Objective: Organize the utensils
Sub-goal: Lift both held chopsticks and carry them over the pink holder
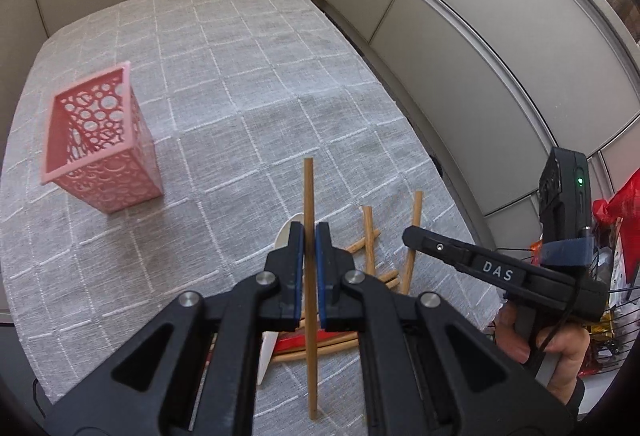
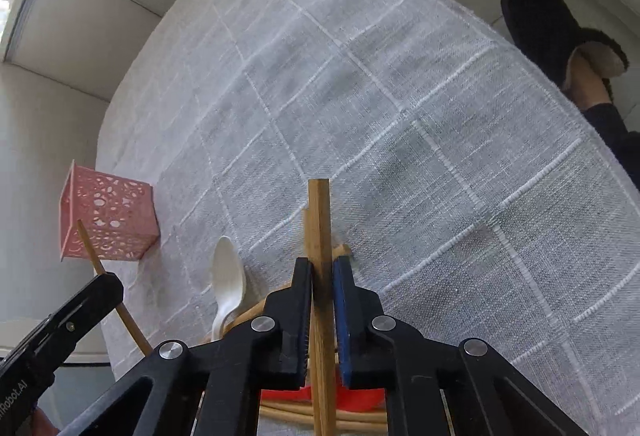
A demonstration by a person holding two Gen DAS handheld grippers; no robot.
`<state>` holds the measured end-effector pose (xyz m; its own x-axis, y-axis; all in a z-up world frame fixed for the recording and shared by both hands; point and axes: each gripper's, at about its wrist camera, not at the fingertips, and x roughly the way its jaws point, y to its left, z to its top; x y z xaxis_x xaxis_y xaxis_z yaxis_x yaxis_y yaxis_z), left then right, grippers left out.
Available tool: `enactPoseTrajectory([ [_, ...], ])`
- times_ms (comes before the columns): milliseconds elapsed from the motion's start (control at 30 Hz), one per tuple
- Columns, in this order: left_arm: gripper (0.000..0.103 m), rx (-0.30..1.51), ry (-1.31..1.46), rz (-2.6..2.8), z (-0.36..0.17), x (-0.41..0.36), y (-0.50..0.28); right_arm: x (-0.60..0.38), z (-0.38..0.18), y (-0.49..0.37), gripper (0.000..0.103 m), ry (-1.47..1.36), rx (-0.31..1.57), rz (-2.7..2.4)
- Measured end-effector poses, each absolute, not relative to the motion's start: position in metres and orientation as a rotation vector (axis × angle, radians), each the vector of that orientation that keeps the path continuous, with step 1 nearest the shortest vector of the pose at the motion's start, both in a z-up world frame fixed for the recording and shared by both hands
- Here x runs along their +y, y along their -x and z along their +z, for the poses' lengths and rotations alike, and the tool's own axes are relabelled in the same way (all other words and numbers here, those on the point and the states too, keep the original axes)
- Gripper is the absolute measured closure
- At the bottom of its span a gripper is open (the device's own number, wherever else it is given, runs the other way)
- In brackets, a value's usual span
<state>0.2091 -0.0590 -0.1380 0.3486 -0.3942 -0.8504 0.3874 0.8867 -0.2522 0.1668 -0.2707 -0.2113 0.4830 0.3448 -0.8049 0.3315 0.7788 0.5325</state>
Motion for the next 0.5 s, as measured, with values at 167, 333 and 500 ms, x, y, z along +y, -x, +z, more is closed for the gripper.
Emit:
enactPoseTrajectory([
  [167,0.097,0.973,0.021,-0.461,-0.098,-0.033,-0.192,-0.259,-0.16,-0.147,0.093,-0.656,0.968,0.056],
  [333,0.097,0.81,0.071,-0.409,-0.056,0.0,-0.184,-0.239,-0.107,-0.139,0.094,-0.595,0.832,0.098],
  [500,0.097,0.655,0.133,-0.335,-0.02,0.035,-0.176,-0.22,-0.062,-0.143,0.094,-0.534,0.712,0.144],
])
